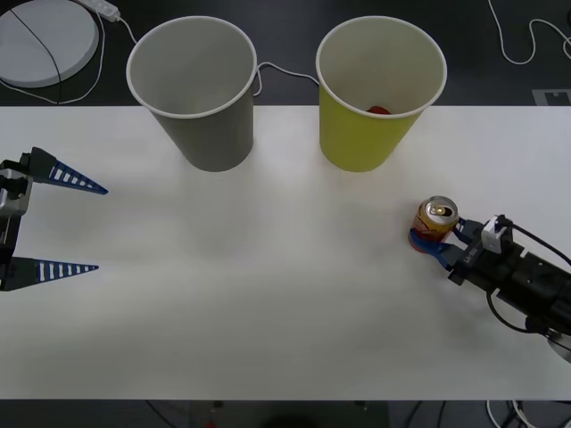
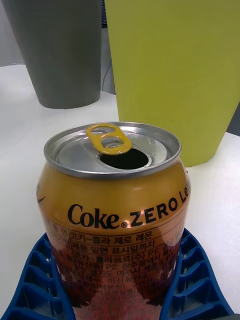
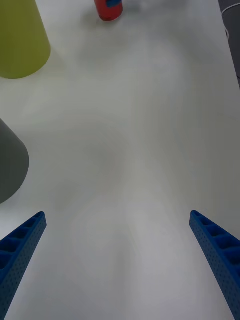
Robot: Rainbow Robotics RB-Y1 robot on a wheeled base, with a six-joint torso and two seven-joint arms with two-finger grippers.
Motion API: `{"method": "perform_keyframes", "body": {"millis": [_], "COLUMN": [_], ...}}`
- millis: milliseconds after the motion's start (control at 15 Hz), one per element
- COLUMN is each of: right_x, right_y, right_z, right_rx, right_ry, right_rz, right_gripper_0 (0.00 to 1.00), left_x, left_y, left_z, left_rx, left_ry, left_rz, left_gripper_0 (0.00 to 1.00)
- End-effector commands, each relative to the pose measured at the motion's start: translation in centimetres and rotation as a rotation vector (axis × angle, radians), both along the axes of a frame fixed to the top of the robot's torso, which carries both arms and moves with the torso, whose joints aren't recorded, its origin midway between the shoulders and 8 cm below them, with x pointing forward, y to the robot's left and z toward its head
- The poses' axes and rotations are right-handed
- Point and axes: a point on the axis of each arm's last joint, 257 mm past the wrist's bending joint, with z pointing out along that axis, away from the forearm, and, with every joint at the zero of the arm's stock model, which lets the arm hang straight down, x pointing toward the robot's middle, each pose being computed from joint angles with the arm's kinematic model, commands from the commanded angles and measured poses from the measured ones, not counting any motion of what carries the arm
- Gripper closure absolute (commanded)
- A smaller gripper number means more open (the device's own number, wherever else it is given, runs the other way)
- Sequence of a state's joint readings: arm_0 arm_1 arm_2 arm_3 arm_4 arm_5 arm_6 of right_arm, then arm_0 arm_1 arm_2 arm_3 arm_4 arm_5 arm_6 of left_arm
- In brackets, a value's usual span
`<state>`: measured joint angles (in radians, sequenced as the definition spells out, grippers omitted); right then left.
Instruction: Put the can into the green bin and the plastic bottle into the gray bin
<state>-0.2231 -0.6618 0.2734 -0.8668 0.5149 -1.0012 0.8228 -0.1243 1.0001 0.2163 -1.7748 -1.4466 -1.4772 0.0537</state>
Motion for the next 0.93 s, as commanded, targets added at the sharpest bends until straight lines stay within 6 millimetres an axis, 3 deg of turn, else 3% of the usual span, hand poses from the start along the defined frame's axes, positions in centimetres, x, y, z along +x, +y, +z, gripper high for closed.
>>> {"method": "perform_keyframes", "body": {"millis": [67, 600, 933], "right_x": [-0.6, -3.4, -5.3], "right_y": [0.3, -0.9, -1.1], "right_z": [0.7, 4.9, 8.9], "right_rx": [-0.021, -0.173, -0.285], "right_ry": [0.021, 0.108, 0.204], "right_rz": [0.049, 0.195, 0.174], "right_gripper_0": [1.0, 1.0, 1.0], "left_x": [0.0, 0.0, 0.0], "left_y": [0.0, 0.0, 0.0], "left_z": [0.0, 0.0, 0.0], "left_rx": [0.0, 0.0, 0.0], "left_ry": [0.0, 0.0, 0.0], "left_rz": [0.0, 0.0, 0.0], "left_gripper_0": [0.0, 0.0, 0.0]}}
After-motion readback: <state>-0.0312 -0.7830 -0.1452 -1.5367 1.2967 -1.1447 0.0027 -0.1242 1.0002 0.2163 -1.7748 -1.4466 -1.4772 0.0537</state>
